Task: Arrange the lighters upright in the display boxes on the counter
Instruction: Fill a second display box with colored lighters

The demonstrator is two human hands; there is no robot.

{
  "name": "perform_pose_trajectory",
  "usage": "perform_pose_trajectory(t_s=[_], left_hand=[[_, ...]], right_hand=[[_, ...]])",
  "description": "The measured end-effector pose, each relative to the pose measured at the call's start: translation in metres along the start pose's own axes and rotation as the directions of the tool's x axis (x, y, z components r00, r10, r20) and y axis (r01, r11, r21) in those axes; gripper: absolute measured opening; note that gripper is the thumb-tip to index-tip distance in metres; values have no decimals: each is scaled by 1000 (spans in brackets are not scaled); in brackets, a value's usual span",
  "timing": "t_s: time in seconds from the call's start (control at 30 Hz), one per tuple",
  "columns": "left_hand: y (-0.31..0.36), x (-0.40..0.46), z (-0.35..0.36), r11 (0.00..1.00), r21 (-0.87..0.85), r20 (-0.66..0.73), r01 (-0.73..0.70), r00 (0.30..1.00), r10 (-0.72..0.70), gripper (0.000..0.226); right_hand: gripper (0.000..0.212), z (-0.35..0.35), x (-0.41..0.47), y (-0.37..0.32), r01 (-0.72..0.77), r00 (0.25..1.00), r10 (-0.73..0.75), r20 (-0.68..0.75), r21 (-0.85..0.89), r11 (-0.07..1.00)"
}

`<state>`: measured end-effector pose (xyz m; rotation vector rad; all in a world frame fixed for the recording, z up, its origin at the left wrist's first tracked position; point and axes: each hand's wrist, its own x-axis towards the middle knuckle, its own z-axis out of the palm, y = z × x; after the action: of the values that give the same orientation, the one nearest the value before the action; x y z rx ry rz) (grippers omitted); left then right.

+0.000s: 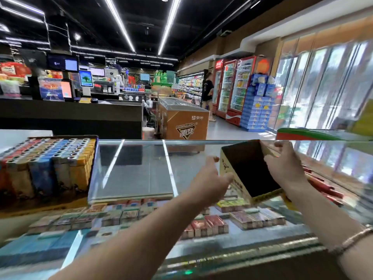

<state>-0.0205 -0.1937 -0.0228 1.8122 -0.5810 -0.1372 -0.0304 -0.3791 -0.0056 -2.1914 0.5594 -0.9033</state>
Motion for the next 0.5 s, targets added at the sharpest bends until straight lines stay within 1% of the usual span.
perform_pose_trajectory(t_s=[0.03,0.07,0.1,0.17,0.23,0.27,0.33,0.4,0.5], left_hand=[[-1,4,8,1000,20,25,9,1000,-10,46],[-3,8,14,999,51,52,11,999,-14,47],[-5,10,18,997,77,73,6,997,-11,49],[-9,12,23,997,70,77,-32,997,27,49],[-12,11,22,994,32,10,-108,994,107,50],[-13,11,19,987,46,-47,-154,987,156,51],[-15,13,8,968,132,-159,-213,959,233,55],[-17,17,-11,964,187,-224,-188,948,228,57],[-27,19,-42,970,230,-249,-79,959,137,52]], right_hand=[[44,-6,3,8,-58,995,60,84,-27,998],[49,-10,4,15,-75,985,80,154,-38,996],[53,-12,3,19,-64,978,68,197,-27,998],[50,-11,-1,20,-26,975,20,221,25,999],[42,-7,-5,13,8,976,-24,214,74,997],[39,-3,-6,7,30,976,-48,211,89,996],[36,6,-10,-7,74,972,-96,213,112,991],[37,18,-13,-22,96,963,-125,238,130,987],[39,41,-16,-38,73,933,-113,343,127,989]])
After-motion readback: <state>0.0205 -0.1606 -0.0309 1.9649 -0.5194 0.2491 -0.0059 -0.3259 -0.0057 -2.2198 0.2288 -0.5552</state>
